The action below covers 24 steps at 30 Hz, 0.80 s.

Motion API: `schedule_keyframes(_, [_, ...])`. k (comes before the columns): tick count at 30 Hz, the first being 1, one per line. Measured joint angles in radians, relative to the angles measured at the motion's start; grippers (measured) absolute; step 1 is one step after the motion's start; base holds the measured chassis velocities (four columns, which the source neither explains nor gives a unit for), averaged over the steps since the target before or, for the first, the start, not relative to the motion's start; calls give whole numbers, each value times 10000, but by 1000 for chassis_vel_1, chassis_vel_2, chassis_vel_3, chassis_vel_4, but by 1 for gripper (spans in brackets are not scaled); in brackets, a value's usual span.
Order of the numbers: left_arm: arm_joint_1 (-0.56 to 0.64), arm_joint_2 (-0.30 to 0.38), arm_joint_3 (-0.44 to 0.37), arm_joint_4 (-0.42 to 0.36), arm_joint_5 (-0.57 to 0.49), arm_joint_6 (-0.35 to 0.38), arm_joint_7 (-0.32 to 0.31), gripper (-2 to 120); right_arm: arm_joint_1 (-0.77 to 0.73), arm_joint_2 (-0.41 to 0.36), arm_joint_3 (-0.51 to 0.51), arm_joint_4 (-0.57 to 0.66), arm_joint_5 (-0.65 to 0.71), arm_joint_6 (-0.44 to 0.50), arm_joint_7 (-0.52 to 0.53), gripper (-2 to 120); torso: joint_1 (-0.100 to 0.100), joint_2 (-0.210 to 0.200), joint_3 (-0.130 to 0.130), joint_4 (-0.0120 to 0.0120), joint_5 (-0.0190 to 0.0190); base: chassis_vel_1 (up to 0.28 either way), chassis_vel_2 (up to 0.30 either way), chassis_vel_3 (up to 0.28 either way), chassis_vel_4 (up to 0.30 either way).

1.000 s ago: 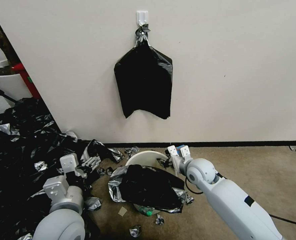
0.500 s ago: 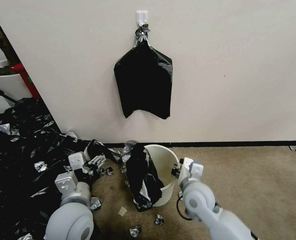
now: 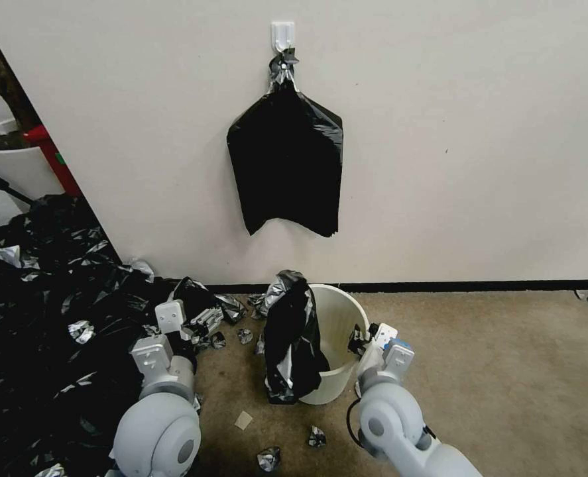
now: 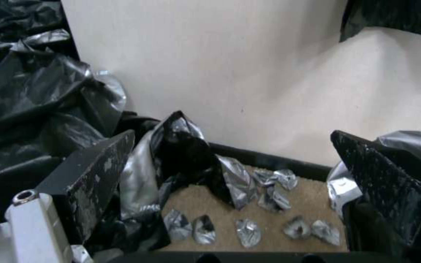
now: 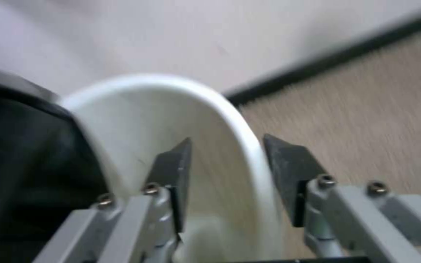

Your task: Place a trash bag onto the trash bin.

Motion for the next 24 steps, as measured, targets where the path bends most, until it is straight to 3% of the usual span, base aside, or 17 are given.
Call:
schedule_keyframes(4, [-166,23,-81,188,-96,-4,0,100,-100,-269,26,813,-415,470,-1644,61,0,0,0,0,-1,0,0,0,0])
schedule_keyframes(5, [-277,30,-141,341,-132,-47,-1,100,-90,-393,-10,1064,-471,630,-2481,67,0,0,0,0,-1,0,0,0,0])
schedule_keyframes(8, [-443,33,-225,565,-161,-153,0,100,-29,-472,-120,1252,-299,530,-3122,76,0,1,0,0,-2,0,0,0,0])
schedule_keyframes(11, [-704,61,-324,814,-261,-223,0,100,106,-449,-274,1295,160,-127,-3465,86,0,0,0,1,-1,0,0,0,0])
schedule_keyframes(13, [-960,134,-403,983,-589,-279,133,100,356,-226,-368,1080,381,-1542,-3172,93,0,0,0,1,-2,0,0,0,0])
schedule_keyframes(15, [-1027,178,-448,1025,-831,-347,355,100,434,-135,-395,955,405,-1929,-2937,92,0,0,0,2,-1,0,0,0,0])
schedule_keyframes(17, [-1202,299,-517,1260,-1515,-595,1241,100,640,153,-470,590,603,-2725,-2112,83,0,0,1,2,0,0,0,0,0])
schedule_keyframes(20, [-1308,344,-497,1473,-1727,-756,1733,100,686,267,-507,467,717,-2928,-1874,76,0,0,1,1,0,0,0,0,0])
schedule_keyframes(22, [-1471,368,-318,1831,-1860,-947,2288,100,692,334,-571,382,755,-3033,-1810,65,0,0,1,1,-1,0,0,0,0])
schedule_keyframes(24, [-1534,362,-211,1949,-1888,-995,2426,100,692,354,-586,360,753,-3035,-1806,63,0,0,1,0,0,0,0,0,0])
